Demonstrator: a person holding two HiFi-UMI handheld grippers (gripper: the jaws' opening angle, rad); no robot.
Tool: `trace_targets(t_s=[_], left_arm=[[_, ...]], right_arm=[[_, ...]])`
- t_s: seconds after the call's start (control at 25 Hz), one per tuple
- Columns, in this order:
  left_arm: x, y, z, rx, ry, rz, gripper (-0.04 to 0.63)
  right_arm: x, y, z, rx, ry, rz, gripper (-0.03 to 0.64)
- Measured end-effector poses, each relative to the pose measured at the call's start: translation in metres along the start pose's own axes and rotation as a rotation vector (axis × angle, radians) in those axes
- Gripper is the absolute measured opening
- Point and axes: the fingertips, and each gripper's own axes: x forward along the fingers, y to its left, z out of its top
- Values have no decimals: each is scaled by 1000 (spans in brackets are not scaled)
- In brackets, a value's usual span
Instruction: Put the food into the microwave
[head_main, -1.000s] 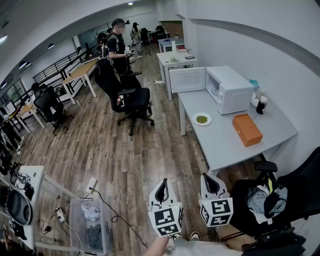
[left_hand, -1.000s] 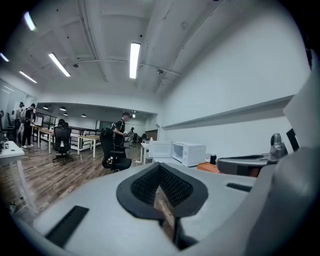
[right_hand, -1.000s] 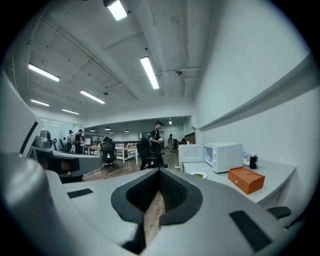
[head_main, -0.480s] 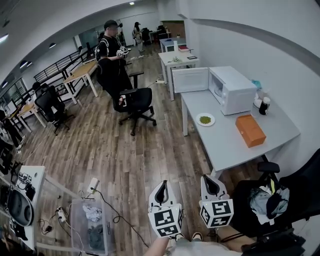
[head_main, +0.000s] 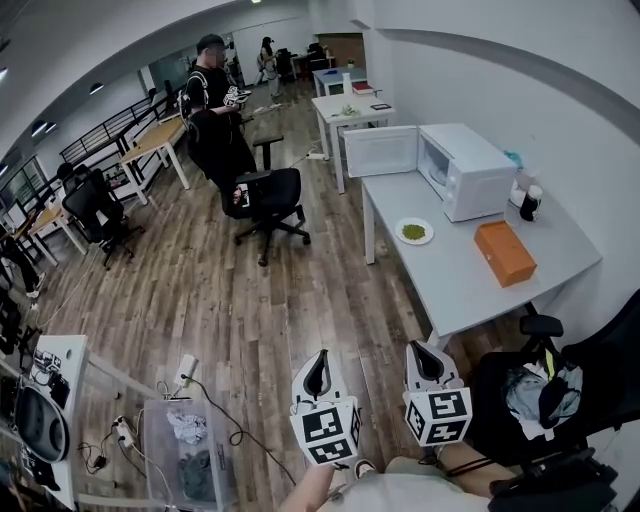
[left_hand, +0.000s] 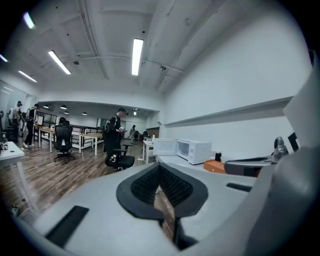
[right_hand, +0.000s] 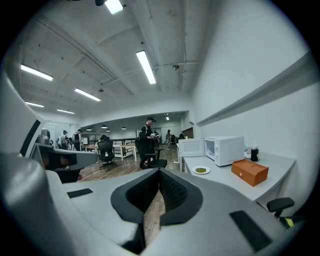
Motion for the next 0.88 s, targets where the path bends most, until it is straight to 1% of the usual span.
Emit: trace_targets(t_s=[0.4, 0.88], left_arm=[[15, 8, -11, 14, 29, -15, -2], [56, 30, -20, 5, 56, 25, -2]], right_arm=[[17, -2, -10, 0, 33, -16, 17], [71, 2, -19, 6, 57, 25, 17]])
